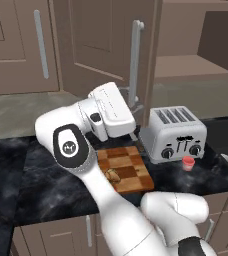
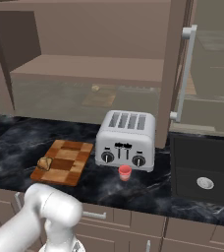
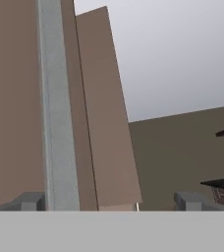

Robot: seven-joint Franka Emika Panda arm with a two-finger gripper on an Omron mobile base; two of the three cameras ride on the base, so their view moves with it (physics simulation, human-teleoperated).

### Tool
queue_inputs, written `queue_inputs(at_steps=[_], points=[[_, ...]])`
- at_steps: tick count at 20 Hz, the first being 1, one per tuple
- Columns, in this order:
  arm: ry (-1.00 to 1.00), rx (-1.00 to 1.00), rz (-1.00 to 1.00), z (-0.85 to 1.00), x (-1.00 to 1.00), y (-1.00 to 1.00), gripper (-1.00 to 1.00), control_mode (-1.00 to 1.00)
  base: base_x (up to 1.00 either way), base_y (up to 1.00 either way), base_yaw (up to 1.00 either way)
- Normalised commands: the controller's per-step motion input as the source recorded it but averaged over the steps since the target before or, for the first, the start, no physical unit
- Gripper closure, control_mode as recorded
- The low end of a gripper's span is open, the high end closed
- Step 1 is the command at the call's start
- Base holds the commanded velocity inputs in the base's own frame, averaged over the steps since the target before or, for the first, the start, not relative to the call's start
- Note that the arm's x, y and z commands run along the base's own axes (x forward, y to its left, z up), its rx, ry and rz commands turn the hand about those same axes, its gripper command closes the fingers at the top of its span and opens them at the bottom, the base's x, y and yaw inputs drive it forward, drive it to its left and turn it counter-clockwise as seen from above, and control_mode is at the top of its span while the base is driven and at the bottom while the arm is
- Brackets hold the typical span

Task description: Pick the bread, place it on the cutting board, pick the jam, place it on the counter, and close the cabinet.

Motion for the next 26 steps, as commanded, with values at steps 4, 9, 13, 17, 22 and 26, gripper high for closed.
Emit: queue_inputs(at_steps=[4, 9, 13, 17, 22, 26], points=[[0.00, 0.00, 0.06, 0.00, 0.00, -0.61, -1.00, -1.00, 0.00, 0.00, 0.00], [0.00, 0.00, 0.18, 0.00, 0.00, -0.36, -1.00, -1.00, 0.00, 0.00, 0.00], [0.00, 0.00, 0.20, 0.00, 0.00, -0.43, -1.00, -1.00, 0.00, 0.00, 0.00], [0.00, 0.00, 0.21, 0.00, 0.01, -0.51, -1.00, -1.00, 0.00, 0.00, 0.00], [0.00, 0.00, 0.20, 0.00, 0.10, -0.49, -1.00, -1.00, 0.00, 0.00, 0.00], [0.01, 0.00, 0.18, 0.00, 0.19, -0.39, -1.00, -1.00, 0.00, 0.00, 0.00]])
